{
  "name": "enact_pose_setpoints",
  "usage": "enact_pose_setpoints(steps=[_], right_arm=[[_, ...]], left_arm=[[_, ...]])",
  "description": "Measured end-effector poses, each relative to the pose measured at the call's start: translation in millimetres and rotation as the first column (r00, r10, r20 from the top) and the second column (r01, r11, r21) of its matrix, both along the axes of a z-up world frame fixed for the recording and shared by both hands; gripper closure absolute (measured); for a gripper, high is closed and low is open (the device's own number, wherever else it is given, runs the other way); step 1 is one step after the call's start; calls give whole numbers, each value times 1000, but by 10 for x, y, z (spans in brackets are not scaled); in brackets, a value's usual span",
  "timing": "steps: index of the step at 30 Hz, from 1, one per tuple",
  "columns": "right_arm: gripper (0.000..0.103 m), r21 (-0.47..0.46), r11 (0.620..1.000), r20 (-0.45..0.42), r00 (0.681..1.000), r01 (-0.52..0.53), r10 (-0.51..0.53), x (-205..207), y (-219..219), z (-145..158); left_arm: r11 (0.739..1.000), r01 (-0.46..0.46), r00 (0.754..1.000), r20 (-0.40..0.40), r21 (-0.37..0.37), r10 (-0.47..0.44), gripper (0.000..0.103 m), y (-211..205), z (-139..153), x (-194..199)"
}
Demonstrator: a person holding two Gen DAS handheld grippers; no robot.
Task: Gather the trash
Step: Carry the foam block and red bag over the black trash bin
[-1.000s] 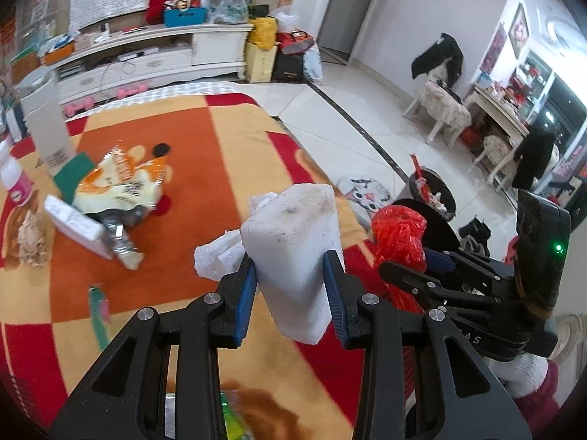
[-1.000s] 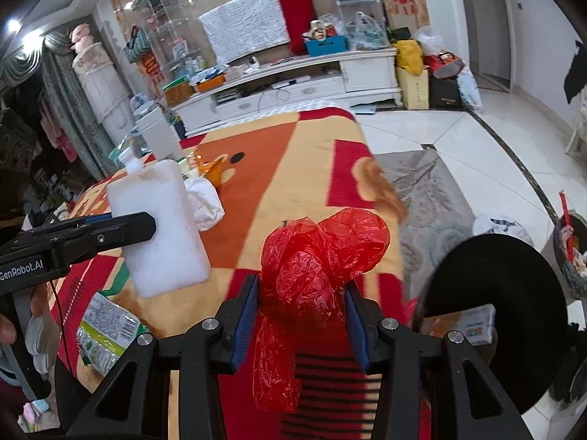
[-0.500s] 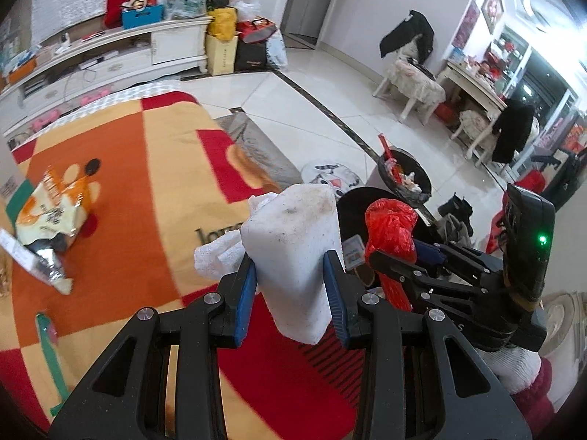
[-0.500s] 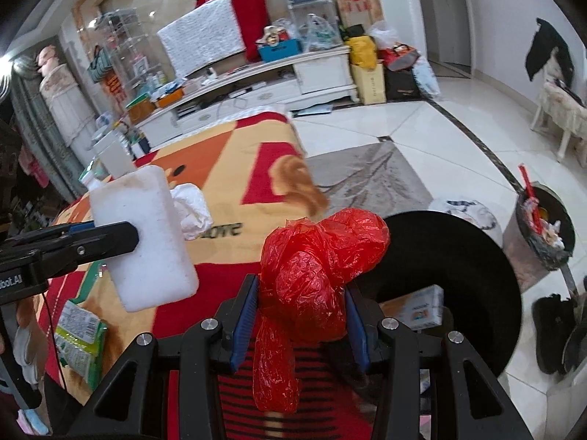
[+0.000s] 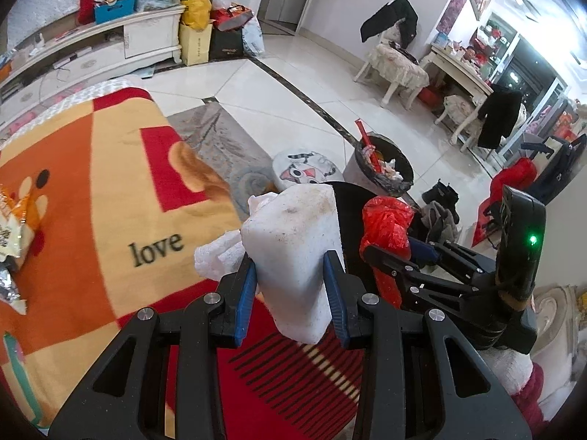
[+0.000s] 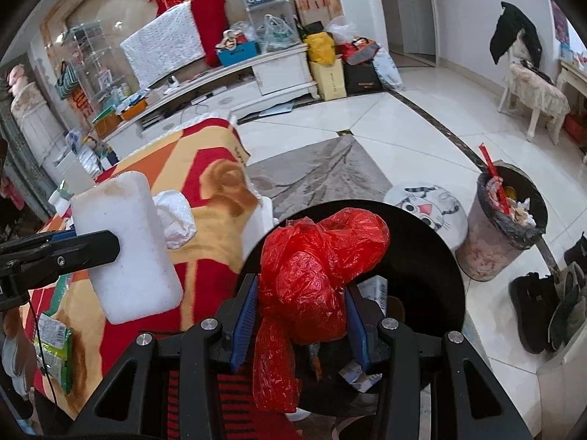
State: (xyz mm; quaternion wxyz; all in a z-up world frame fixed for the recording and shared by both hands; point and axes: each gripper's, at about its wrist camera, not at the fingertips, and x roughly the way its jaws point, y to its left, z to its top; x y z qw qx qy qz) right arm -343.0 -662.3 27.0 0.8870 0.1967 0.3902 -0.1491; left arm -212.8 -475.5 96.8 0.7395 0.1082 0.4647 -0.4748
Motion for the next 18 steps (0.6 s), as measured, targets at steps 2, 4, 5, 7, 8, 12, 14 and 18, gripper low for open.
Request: enact_pose_setpoints(steps=[2,4,5,7,8,12,14,18], right_arm=[[61,5,1000,-2,1000,11,-11,-22,-45,-24],[61,9,1000,-4,1000,17,-17,-39,-77,-43],[61,11,1000,-6,1000,20,-20,-52,-92,-57],[61,16,999,-10,1000,28,-28,-69,-135,-83],[61,19,999,-11,999,31,-30,-76,-148,-93],[61,30,999,-16,999,41,-41,-92,-216,-149],[61,34,998,-19,999,44,-44,-87,-226,-167],[61,39,998,-23,999,48,-47,-100,-262,-202]], left_arm=[[1000,2,1000,-11,1,-2,69,-59,-28,5],[1000,3,1000,-27,3,-3,69,-116,-56,11],[1000,3,999,-39,4,-3,69,-156,-77,15],[1000,2,999,-45,8,-1,69,-211,-106,17],[1000,1,999,-44,10,-1,69,-225,-115,11],[1000,5,999,-49,17,-4,69,-293,-162,7],[1000,6,999,-49,21,-5,69,-314,-176,10],[1000,4,998,-58,25,-3,69,-352,-219,13]])
